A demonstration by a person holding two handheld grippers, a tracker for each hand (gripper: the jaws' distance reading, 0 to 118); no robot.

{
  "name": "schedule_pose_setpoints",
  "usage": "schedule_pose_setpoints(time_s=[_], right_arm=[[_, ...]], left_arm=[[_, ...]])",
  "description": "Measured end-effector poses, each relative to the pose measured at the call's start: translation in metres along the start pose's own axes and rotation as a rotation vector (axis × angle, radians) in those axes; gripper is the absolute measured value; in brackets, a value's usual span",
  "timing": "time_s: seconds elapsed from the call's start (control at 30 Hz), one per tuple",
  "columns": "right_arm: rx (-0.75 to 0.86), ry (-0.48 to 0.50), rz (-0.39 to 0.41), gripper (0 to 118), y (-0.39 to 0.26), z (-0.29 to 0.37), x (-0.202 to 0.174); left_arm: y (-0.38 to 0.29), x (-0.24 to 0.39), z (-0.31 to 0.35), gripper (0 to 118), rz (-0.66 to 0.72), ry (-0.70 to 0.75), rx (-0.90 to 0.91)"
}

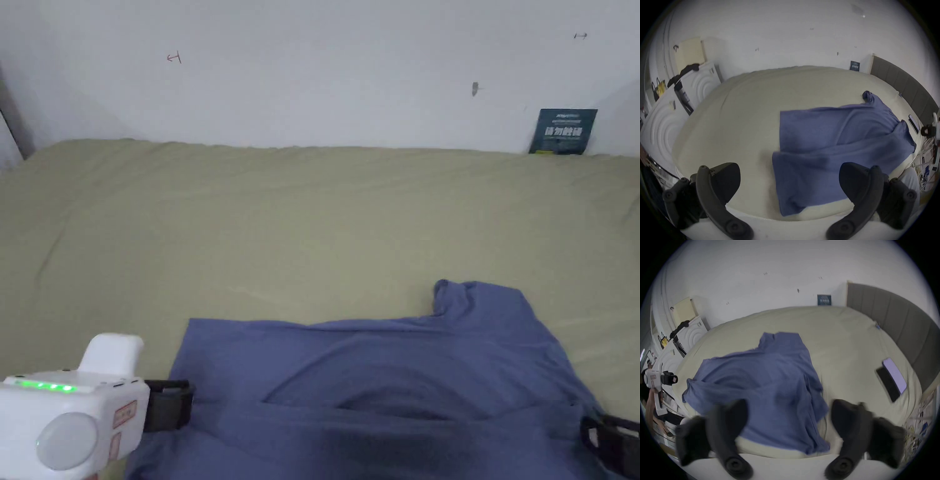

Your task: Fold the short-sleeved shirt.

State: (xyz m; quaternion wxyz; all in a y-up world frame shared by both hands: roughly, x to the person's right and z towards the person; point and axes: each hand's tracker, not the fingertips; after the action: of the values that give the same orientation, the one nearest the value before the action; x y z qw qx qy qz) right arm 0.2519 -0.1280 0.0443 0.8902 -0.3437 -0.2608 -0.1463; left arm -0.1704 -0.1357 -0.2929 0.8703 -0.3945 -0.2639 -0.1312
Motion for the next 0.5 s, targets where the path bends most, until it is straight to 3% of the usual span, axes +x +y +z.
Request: schedule_pose_setpoints(time_s=[0.03, 0.07, 0.27, 0.43, 0.47, 0.5], right_arm=[[0.017, 0.004, 0.008, 6, 0.003, -0.005, 0.001], [0.013, -0.015, 0.021, 0, 0.008, -0.013, -0.001], [0.044, -0.035, 0.016, 0, 0.034, -0.050, -0.014], [0.003, -0.058, -0.034, 0, 0.048, -0.084, 0.007], [-0.003, -0.058, -0.039, 0, 0.050, -0.089, 0.009], [-0.008, -0.059, -0.042, 0, 0.051, -0.092, 0.011]], left_arm=[[0.002, -0.004, -0.002, 30, 0.033, -0.043, 0.071], [0.013, -0.004, -0.008, 0, 0.059, -0.059, 0.068], [0.054, 0.002, -0.060, 0, 0.074, 0.013, 0.035], [0.088, -0.007, -0.118, 0, 0.103, 0.019, -0.033], [0.094, -0.010, -0.132, 2, 0.111, 0.018, -0.057], [0.098, -0.012, -0.142, 29, 0.120, 0.023, -0.079]])
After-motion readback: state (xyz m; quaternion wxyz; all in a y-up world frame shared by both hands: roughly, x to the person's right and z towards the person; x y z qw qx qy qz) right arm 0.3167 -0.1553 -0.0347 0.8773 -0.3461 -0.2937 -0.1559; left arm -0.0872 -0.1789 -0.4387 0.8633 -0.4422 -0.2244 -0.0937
